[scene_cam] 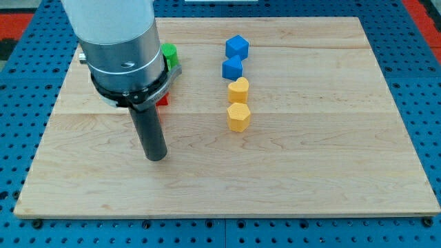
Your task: Move the red circle to the left of the green star
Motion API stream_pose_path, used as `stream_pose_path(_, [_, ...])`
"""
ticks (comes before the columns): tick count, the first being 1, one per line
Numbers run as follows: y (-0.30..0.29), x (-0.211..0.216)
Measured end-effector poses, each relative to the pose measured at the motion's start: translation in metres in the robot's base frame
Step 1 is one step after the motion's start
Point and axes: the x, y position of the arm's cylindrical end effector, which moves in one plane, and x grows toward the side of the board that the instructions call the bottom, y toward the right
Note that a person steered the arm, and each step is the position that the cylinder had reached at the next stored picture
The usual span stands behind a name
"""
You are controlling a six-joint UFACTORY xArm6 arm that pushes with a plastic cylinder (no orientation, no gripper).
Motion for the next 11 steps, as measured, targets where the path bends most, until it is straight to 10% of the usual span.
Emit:
stream_pose_path(3, [-0.133, -0.010])
stream_pose_path(5, [-0.129, -0.011])
stream_pose_path(7, [-0.006, -0.012])
stream_pose_path(11, [-0.057, -0.135])
